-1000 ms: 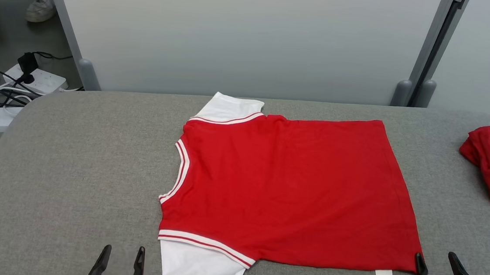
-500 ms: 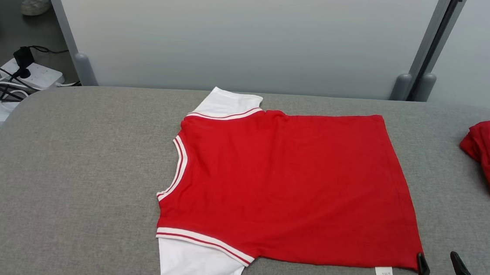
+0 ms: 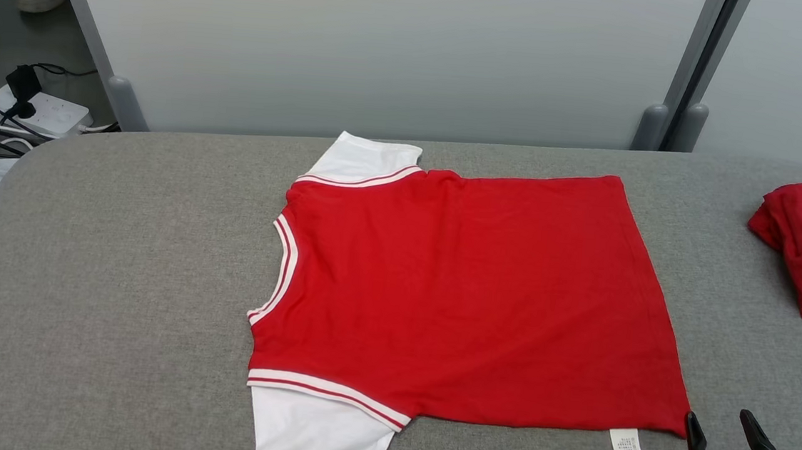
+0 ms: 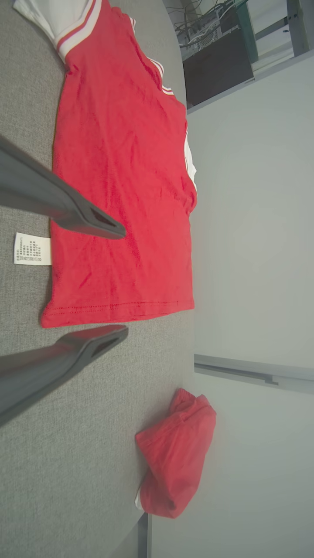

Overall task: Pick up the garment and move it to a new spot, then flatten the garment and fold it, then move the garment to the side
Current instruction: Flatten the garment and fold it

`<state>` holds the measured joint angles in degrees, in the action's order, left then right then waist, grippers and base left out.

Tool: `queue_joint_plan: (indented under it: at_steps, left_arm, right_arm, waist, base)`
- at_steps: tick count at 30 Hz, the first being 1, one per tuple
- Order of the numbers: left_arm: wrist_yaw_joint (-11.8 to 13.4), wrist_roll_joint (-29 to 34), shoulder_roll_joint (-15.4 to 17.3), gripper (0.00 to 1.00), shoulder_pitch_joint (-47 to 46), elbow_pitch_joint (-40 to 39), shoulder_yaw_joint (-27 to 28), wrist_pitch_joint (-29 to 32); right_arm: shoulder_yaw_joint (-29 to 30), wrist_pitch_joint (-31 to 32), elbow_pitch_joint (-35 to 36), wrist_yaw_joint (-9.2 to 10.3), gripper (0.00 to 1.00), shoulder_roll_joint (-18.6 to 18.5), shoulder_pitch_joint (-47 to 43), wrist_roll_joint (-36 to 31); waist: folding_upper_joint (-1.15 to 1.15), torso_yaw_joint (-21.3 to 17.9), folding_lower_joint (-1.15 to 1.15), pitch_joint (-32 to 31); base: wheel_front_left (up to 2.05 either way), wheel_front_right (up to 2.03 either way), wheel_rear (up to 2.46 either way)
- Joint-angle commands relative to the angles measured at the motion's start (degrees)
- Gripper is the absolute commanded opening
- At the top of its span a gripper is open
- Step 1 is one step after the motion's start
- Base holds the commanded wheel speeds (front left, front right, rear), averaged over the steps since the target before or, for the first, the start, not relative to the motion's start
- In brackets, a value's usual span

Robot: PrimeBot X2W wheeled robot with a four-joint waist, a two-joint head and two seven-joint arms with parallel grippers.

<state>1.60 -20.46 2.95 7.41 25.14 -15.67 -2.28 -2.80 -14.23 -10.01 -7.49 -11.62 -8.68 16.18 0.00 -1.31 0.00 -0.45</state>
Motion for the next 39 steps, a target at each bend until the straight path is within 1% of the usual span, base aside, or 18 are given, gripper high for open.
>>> queue_joint_plan:
  at_steps: [1, 3, 4, 5, 6, 7, 9, 10, 11, 17, 21, 24, 29, 39]
  left_arm:
    - [0.4, -0.4, -0.1, 1.00, -3.3, -0.5, 1.4, -0.5]
    - [0.4, -0.6, -0.1, 1.00, -3.7, 0.4, 1.1, -0.5]
    - [0.4, -0.7, -0.1, 0.97, -3.9, 0.9, 1.0, -0.6]
    - [0.4, -0.9, -0.1, 0.89, -4.1, 1.2, 0.9, -0.8]
    - [0.4, -1.0, -0.1, 0.75, -4.2, 1.6, 0.8, -0.9]
    - [0.3, -1.0, -0.1, 0.57, -4.4, 1.9, 0.7, -1.1]
    - [0.3, -1.1, -0.1, 0.35, -4.6, 2.5, 0.5, -1.5]
    - [0.2, -1.2, -0.1, 0.08, -4.8, 2.8, 0.4, -1.6]
    - [0.1, -1.3, -0.1, 0.00, -4.8, 3.1, 0.3, -1.6]
    - [-0.5, -2.0, 0.3, 0.00, -4.7, 3.7, 0.0, -1.6]
    - [-0.1, -1.9, 1.4, 0.00, -4.2, 3.0, 0.3, -1.5]
    - [0.5, -1.4, 2.9, 0.00, -3.3, 1.4, 0.4, -0.7]
    - [1.1, -1.6, 4.6, 0.00, -2.2, -1.8, 0.7, 1.0]
    - [2.1, -1.1, 6.0, 0.00, -1.4, -7.1, -0.2, 3.6]
  right_arm:
    - [-1.1, -0.8, 1.6, 0.00, 1.00, -1.9, 2.1, 0.4]
    - [-1.1, -0.8, 1.6, 0.00, 1.00, -2.0, 2.1, 0.4]
    - [-1.1, -0.8, 1.6, 0.00, 1.00, -2.0, 2.1, 0.4]
    - [-1.1, -0.8, 1.5, 0.00, 1.00, -2.0, 2.1, 0.4]
    - [-1.2, -0.8, 1.5, 0.00, 1.00, -2.0, 2.1, 0.4]
    - [-1.2, -0.8, 1.5, 0.00, 1.00, -2.0, 2.1, 0.5]
    - [-1.2, -0.8, 1.5, 0.00, 1.00, -2.2, 2.1, 0.5]
    - [-1.2, -0.8, 1.4, 0.00, 1.00, -2.2, 2.1, 0.6]
    - [-1.1, -0.8, 1.4, 0.00, 1.00, -2.3, 2.1, 0.6]
    - [-1.1, -0.8, 0.6, 0.00, 1.00, -2.6, 1.9, 0.8]
    - [-1.0, -0.8, -1.8, 0.00, 1.00, -2.3, 2.3, 2.2]
    - [-0.3, -0.8, -6.0, 0.00, 1.00, -1.6, 3.0, 5.6]
    - [-1.7, -0.8, -13.7, 0.00, 1.00, -1.5, 6.0, 10.9]
    - [-7.8, -0.8, -27.7, 0.00, 1.00, -3.4, 15.3, 19.2]
  waist:
    - [0.00, 0.0, 0.00, 0.1]
    - [0.00, 0.0, 0.00, 0.1]
    - [0.00, -0.1, 0.00, 0.1]
    - [0.00, -0.1, 0.00, 0.1]
    - [0.00, -0.1, 0.00, 0.0]
    - [0.00, -0.1, 0.00, 0.0]
    - [0.00, -0.1, 0.00, -0.1]
    - [0.00, -0.1, 0.00, -0.2]
    - [0.00, -0.1, 0.00, -0.3]
    - [0.00, 0.0, 0.00, -0.6]
    - [0.00, 0.2, 0.00, -0.6]
    - [0.00, 0.6, 0.00, -0.7]
    - [0.00, 1.4, 0.00, -0.5]
    - [0.00, 3.0, 0.00, 0.9]
  base:
    - [0.00, 0.00, 0.00]
    - [0.00, 0.00, 0.00]
    - [0.00, 0.00, 0.00]
    - [0.00, 0.00, 0.00]
    - [0.00, 0.00, 0.00]
    - [0.00, 0.00, 0.00]
    - [0.00, 0.00, 0.00]
    - [0.00, 0.00, 0.00]
    - [0.00, 0.00, 0.00]
    - [0.00, 0.00, 0.00]
    - [0.00, 0.00, 0.00]
    - [0.00, 0.00, 0.00]
    - [0.00, 0.00, 0.00]
    - [0.00, 0.00, 0.00]
